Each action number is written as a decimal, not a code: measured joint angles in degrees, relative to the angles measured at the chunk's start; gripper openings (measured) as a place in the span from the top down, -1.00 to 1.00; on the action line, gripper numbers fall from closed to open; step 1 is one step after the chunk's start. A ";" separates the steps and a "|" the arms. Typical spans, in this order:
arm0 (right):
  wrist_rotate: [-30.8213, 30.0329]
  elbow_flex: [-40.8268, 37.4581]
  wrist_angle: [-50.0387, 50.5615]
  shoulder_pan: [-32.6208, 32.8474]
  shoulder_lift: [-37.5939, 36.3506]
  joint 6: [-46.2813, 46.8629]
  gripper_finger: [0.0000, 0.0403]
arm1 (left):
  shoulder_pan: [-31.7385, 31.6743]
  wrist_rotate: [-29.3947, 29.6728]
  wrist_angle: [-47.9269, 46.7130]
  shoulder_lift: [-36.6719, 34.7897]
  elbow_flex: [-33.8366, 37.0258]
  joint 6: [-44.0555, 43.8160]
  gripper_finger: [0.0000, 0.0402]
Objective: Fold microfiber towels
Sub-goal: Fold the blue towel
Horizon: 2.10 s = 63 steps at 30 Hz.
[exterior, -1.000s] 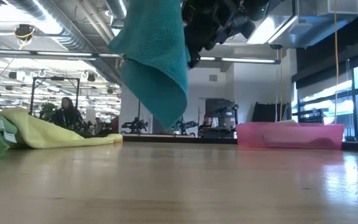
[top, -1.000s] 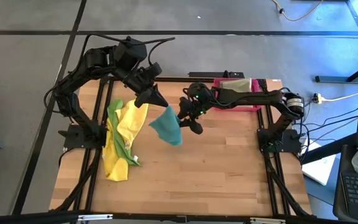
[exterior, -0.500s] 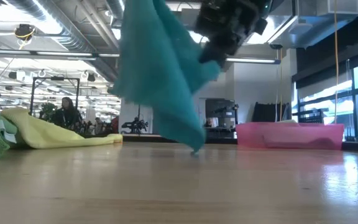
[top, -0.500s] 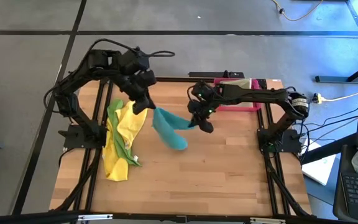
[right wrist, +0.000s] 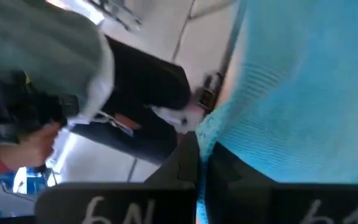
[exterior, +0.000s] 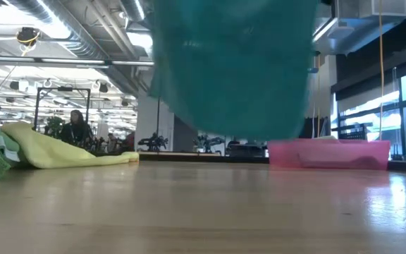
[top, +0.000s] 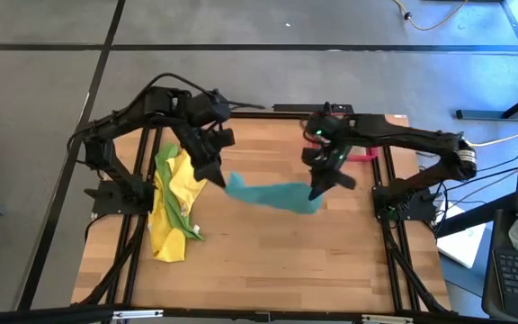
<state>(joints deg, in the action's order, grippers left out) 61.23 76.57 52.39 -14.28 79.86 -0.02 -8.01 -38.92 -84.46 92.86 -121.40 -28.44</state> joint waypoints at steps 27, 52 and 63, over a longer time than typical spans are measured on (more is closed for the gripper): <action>-48.45 0.86 6.49 -4.18 26.93 -18.98 0.95 | -7.91 26.54 21.26 1.55 49.94 26.21 1.00; -52.00 0.86 4.94 -7.80 25.90 -18.27 0.95 | -19.14 22.67 46.63 1.49 50.51 31.44 1.00; -61.15 0.86 4.62 -7.20 25.90 -9.27 0.94 | -21.09 13.81 52.42 6.61 50.45 35.22 0.66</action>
<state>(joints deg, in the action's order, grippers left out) 0.09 77.43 57.01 -21.47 105.75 -9.29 -29.09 -25.11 -32.04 99.47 -70.96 6.78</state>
